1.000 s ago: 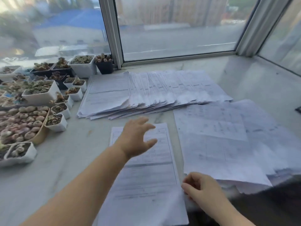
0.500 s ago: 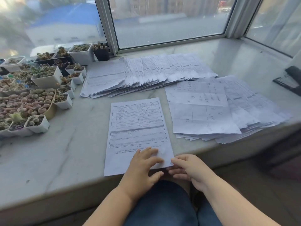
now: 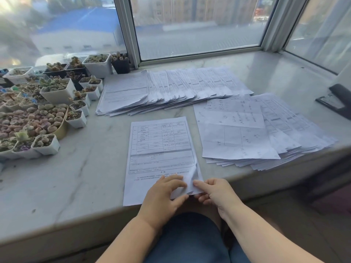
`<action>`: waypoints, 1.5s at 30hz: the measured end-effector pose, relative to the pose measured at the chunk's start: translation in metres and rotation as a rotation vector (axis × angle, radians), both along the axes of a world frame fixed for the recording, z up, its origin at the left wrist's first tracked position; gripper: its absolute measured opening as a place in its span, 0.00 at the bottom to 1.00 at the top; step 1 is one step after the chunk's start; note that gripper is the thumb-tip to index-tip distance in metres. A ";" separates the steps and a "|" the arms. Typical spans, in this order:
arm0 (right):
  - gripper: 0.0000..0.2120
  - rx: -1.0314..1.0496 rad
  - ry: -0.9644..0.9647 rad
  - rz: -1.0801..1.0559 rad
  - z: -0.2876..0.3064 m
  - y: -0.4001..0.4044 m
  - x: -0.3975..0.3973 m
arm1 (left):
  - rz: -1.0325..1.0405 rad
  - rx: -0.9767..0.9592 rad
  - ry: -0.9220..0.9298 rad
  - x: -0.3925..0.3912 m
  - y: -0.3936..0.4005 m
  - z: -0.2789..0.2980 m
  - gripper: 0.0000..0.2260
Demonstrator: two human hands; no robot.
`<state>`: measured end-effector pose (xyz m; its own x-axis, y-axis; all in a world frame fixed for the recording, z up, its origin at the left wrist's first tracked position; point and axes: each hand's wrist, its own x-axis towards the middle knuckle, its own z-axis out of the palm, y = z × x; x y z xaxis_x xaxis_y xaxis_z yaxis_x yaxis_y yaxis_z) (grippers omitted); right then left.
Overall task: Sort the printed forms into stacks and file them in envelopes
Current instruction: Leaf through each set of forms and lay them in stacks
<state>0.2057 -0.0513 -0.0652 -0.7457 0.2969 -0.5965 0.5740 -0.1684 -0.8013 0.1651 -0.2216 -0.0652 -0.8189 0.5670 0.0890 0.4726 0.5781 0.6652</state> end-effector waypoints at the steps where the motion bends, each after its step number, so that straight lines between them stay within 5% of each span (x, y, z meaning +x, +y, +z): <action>1: 0.11 0.005 0.002 -0.007 -0.001 0.000 0.000 | 0.015 0.005 -0.014 0.000 0.000 0.001 0.11; 9: 0.13 -0.058 -0.011 0.004 0.000 0.005 -0.003 | 0.131 0.137 -0.127 -0.009 -0.002 0.001 0.04; 16: 0.03 -0.117 0.016 0.009 0.003 0.018 0.000 | 0.151 0.176 -0.078 -0.008 -0.003 0.001 0.12; 20: 0.04 0.031 0.078 0.035 0.004 0.020 -0.001 | 0.217 0.261 -0.174 -0.008 -0.002 -0.001 0.01; 24: 0.14 -0.065 -0.049 0.167 0.013 0.019 -0.009 | 0.149 0.264 -0.189 -0.007 -0.003 -0.002 0.05; 30: 0.05 -0.090 -0.062 0.106 0.005 0.010 -0.012 | 0.138 0.186 -0.153 -0.009 -0.002 -0.002 0.06; 34: 0.11 -0.030 -0.023 0.045 0.003 0.003 -0.012 | 0.177 0.168 -0.130 -0.011 -0.001 -0.002 0.02; 41: 0.16 -0.075 -0.049 0.019 0.006 0.009 -0.009 | 0.230 0.165 -0.110 -0.011 -0.002 -0.003 0.10; 45: 0.17 -0.081 -0.067 0.038 0.007 0.011 -0.009 | 0.201 0.164 -0.120 -0.010 -0.002 -0.003 0.05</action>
<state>0.1964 -0.0406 -0.0584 -0.7127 0.2185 -0.6665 0.6332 -0.2082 -0.7454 0.1548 -0.2240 -0.0684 -0.9237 0.3781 0.0620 0.2718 0.5326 0.8015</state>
